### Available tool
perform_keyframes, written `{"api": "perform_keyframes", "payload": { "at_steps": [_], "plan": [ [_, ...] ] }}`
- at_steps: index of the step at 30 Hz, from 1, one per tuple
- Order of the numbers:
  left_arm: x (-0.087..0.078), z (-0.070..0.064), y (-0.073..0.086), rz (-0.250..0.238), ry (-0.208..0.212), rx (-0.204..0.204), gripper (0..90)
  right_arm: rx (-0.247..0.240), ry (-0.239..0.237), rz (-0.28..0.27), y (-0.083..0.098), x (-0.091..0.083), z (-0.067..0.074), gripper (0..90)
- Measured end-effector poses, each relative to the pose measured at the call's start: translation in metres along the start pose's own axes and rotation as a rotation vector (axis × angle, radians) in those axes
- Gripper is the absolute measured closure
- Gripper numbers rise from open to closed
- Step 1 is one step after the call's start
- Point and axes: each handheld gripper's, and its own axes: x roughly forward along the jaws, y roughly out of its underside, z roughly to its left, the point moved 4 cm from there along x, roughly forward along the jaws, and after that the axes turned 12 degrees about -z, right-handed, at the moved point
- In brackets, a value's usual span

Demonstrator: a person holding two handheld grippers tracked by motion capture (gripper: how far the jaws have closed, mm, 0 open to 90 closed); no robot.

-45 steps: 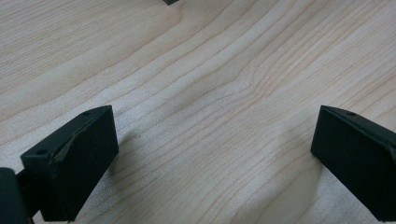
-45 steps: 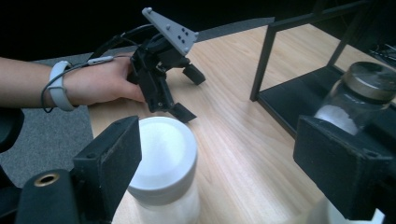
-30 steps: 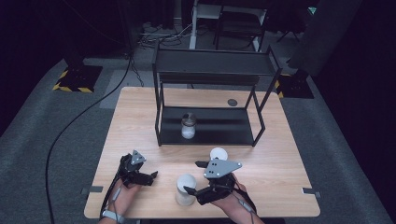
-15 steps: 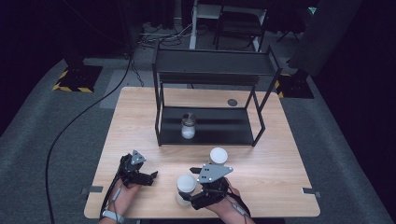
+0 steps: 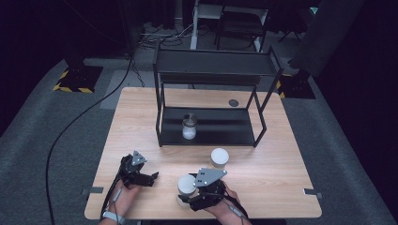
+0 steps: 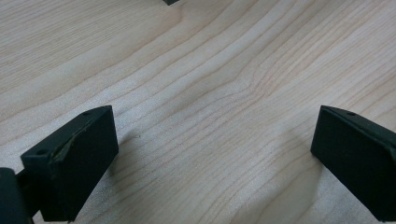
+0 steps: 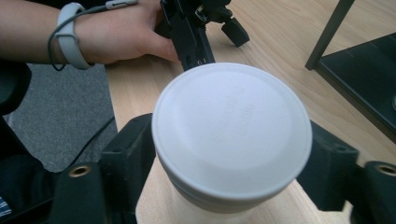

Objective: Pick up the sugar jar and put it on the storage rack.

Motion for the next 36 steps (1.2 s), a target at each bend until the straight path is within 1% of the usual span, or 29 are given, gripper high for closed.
{"api": "perform_keyframes", "payload": {
  "at_steps": [2,11,18,22,36],
  "plan": [
    [0.000,0.000,0.000,0.000,-0.002,0.000,0.6,-0.002,0.003,0.002,0.000,-0.001,-0.001,32.6],
    [-0.002,-0.002,0.001,-0.003,-0.011,-0.008,0.7,-0.002,-0.001,0.012,-0.003,-0.001,-0.002,33.4],
    [-0.004,-0.003,0.003,-0.009,-0.017,-0.011,2.5,-0.020,-0.010,0.024,-0.008,-0.001,-0.002,33.6],
    [-0.004,-0.003,0.004,-0.014,-0.024,-0.015,4.0,-0.024,-0.015,0.019,-0.016,-0.005,-0.004,33.6],
    [-0.004,-0.003,0.004,-0.016,-0.026,-0.019,4.5,-0.049,0.001,-0.010,-0.050,-0.023,-0.013,33.6]
  ]
}}
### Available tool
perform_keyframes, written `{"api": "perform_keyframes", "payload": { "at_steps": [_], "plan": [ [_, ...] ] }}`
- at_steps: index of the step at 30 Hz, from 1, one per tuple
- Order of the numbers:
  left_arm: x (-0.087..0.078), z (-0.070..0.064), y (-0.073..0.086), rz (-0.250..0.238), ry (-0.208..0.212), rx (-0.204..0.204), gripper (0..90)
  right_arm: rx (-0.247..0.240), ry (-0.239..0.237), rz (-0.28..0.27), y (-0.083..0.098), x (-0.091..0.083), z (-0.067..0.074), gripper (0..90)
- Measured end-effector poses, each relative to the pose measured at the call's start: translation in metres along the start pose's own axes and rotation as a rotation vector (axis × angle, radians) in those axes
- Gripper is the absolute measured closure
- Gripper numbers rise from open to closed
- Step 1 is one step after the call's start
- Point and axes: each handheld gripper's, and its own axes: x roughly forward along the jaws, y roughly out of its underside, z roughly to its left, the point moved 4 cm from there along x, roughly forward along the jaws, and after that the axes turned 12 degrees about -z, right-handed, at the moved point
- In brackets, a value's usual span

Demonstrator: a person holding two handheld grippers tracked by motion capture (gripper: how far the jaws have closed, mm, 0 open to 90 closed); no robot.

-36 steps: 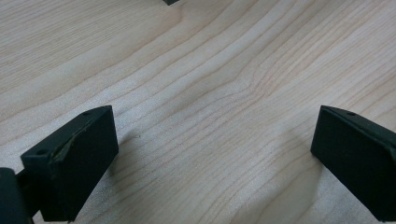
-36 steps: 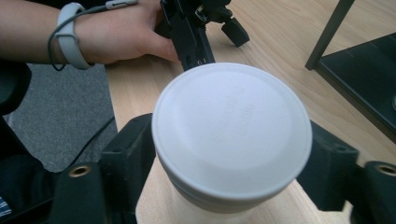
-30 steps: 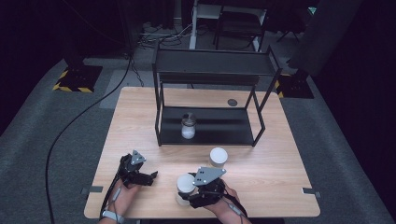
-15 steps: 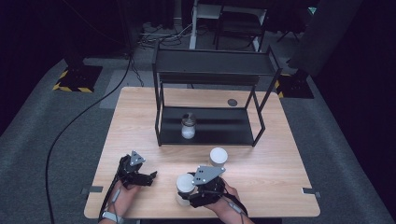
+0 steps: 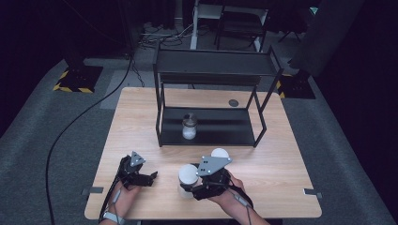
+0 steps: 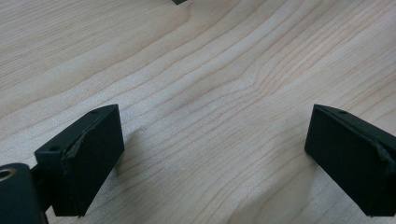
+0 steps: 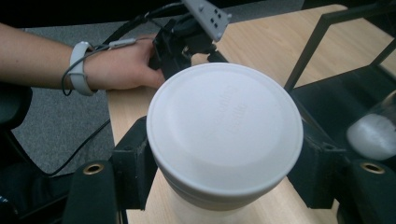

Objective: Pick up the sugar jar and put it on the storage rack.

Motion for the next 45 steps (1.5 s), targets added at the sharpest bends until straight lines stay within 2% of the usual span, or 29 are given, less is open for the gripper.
{"api": "perform_keyframes", "payload": {
  "at_steps": [15,22,32,45],
  "plan": [
    [0.000,0.000,-0.001,0.005,-0.003,-0.002,3.4,-0.028,0.045,-0.029,-0.039,-0.012,-0.020,33.7],
    [0.000,0.000,-0.001,0.004,-0.004,-0.002,3.4,-0.018,0.060,-0.041,-0.052,-0.015,-0.033,33.7],
    [0.000,0.000,-0.001,0.004,-0.004,-0.003,3.4,-0.030,0.127,-0.047,-0.072,-0.020,-0.054,33.7],
    [0.001,0.000,-0.001,0.005,-0.004,-0.004,3.1,0.013,0.203,-0.051,-0.074,-0.017,-0.089,33.7]
  ]
}}
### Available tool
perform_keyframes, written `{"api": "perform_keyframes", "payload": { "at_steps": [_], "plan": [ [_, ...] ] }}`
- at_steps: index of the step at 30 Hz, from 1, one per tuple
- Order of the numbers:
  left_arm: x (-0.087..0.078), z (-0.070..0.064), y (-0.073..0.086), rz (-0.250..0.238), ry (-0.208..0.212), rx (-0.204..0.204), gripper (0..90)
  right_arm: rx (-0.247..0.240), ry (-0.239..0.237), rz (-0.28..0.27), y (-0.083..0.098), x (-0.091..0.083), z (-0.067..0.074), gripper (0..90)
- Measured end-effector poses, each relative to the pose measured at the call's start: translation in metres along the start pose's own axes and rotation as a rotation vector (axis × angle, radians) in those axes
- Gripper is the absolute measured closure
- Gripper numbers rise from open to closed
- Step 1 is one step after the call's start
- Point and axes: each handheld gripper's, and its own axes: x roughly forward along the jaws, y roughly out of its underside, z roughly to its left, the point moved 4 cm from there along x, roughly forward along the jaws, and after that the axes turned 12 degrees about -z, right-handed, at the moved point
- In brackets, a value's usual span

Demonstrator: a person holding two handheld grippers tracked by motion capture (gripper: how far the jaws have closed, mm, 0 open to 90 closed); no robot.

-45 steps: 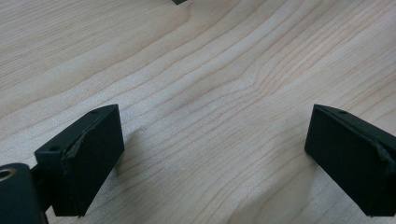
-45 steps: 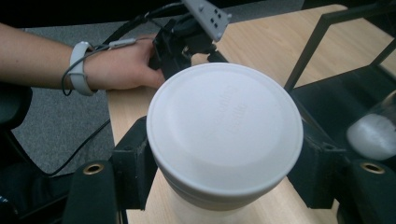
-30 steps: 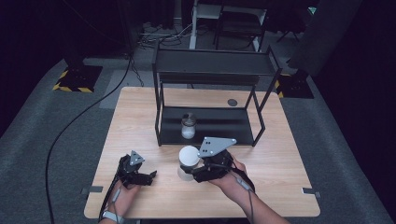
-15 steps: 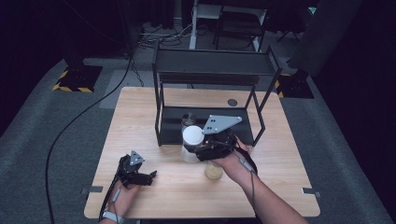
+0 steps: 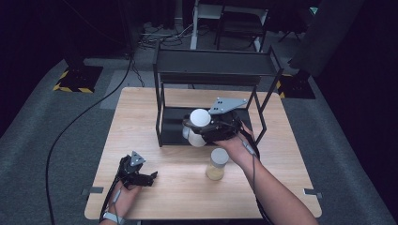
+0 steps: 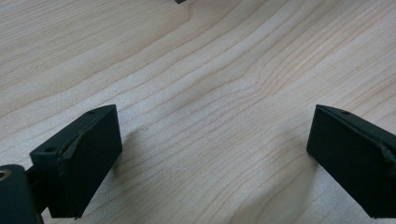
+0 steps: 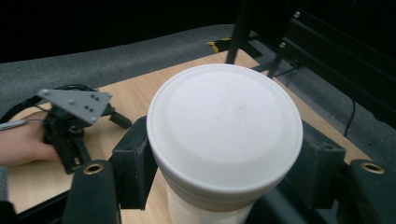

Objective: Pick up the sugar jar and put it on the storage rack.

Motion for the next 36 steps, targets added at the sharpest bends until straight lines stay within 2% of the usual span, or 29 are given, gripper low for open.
{"api": "perform_keyframes", "payload": {
  "at_steps": [6,17,26,36],
  "plan": [
    [0.000,0.000,0.000,0.001,0.000,0.001,3.1,0.020,0.045,0.002,0.005,0.006,-0.015,33.7],
    [0.000,0.000,0.000,0.000,-0.001,0.000,3.1,0.066,0.097,0.007,0.026,0.017,-0.043,33.7],
    [0.000,0.000,0.000,0.000,-0.002,-0.001,3.1,0.102,0.126,0.016,0.051,0.031,-0.063,33.7],
    [0.000,-0.001,0.000,-0.002,-0.004,-0.004,3.2,0.125,0.145,0.040,0.075,0.051,-0.078,33.6]
  ]
}}
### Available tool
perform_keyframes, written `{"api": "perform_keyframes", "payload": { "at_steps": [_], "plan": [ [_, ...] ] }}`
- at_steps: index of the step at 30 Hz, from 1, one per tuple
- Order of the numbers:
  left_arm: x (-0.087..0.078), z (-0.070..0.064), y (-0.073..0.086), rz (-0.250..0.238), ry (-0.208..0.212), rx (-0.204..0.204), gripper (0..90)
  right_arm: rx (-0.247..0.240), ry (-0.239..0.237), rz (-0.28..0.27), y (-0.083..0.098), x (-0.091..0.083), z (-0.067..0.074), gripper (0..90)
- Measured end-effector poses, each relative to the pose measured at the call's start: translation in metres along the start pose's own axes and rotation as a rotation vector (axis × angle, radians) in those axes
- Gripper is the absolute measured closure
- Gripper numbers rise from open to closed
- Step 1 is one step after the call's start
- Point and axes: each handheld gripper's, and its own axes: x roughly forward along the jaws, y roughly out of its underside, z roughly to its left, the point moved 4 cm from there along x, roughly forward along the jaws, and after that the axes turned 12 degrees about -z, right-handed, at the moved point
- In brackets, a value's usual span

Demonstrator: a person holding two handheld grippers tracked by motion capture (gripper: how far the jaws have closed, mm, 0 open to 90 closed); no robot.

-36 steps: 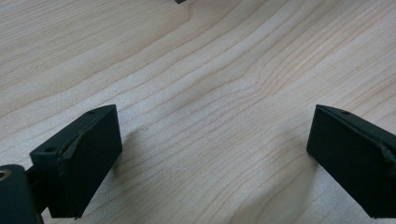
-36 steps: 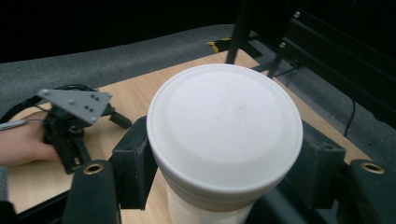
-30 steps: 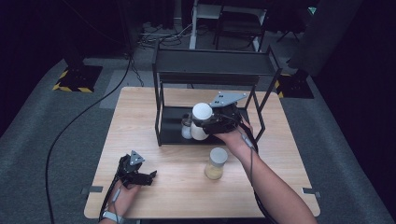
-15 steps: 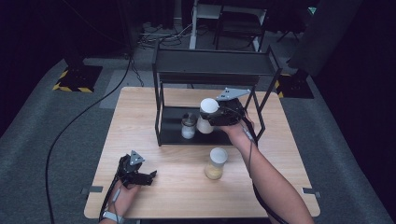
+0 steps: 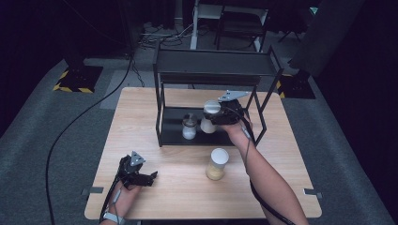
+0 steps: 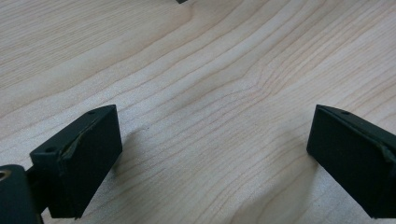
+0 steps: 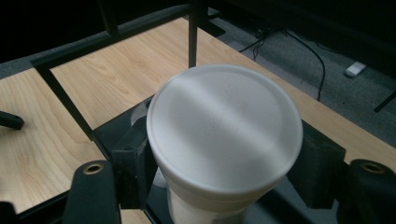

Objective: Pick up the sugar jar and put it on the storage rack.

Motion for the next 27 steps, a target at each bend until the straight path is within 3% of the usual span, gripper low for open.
{"api": "perform_keyframes", "payload": {
  "at_steps": [14,27],
  "plan": [
    [0.000,0.000,0.000,0.001,0.000,0.000,3.1,0.032,0.004,0.028,0.026,0.022,-0.009,33.6],
    [0.000,0.000,0.000,0.002,0.000,0.000,3.1,0.027,-0.002,0.048,0.038,0.031,-0.010,33.6]
  ]
}}
